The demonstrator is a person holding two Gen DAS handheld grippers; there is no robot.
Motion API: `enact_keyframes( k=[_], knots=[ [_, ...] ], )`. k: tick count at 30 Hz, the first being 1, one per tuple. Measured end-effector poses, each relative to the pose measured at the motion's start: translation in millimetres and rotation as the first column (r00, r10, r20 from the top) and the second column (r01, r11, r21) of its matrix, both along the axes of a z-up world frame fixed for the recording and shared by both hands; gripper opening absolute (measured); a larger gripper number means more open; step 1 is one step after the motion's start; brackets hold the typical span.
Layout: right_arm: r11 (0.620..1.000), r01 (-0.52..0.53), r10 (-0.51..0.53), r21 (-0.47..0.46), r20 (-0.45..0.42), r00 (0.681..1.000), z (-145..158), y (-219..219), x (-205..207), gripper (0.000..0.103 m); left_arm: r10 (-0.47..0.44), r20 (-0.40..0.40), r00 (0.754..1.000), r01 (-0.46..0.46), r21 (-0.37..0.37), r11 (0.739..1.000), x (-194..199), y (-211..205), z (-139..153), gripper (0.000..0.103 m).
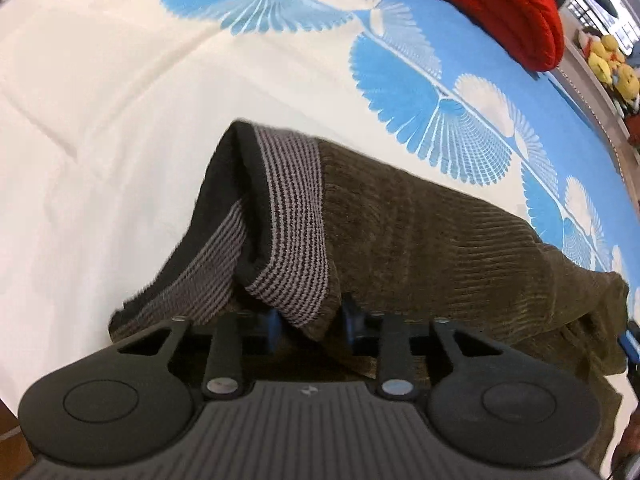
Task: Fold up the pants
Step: 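Hold the waistband with the left gripper while the right gripper grasps the leg hems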
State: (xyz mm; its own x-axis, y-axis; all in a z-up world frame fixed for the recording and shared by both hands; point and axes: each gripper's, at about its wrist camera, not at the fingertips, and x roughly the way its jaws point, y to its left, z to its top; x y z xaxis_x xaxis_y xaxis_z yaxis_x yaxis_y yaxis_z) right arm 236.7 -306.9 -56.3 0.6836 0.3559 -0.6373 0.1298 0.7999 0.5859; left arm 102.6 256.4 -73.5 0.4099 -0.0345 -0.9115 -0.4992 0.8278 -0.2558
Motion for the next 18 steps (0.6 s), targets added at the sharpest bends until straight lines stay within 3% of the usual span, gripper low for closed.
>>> enact_keyframes(
  k=[12, 14, 16, 18],
  knots=[
    [0.998, 0.021, -0.016, 0.054, -0.085, 0.996, -45, 29, 57, 0.038, -0.023, 0.045, 0.999, 0.02, 0.064, 0.998, 1, -1, 16, 0.023],
    [0.999, 0.024, -0.02, 0.034, -0.091, 0.996, -46, 30, 59, 0.034, -0.026, 0.058, 0.998, 0.022, 0.066, 0.998, -1, -1, 19, 0.022],
    [1.0, 0.009, -0.008, 0.015, -0.074, 0.997, -43, 34, 56, 0.007, -0.027, 0.07, 0.997, 0.022, 0.065, 0.998, -2, 0, 22, 0.022],
    [1.0, -0.01, 0.009, -0.026, -0.039, 0.999, -34, 37, 51, 0.006, -0.022, 0.08, 0.997, 0.017, 0.061, 0.998, -5, 2, 26, 0.021]
  ],
)
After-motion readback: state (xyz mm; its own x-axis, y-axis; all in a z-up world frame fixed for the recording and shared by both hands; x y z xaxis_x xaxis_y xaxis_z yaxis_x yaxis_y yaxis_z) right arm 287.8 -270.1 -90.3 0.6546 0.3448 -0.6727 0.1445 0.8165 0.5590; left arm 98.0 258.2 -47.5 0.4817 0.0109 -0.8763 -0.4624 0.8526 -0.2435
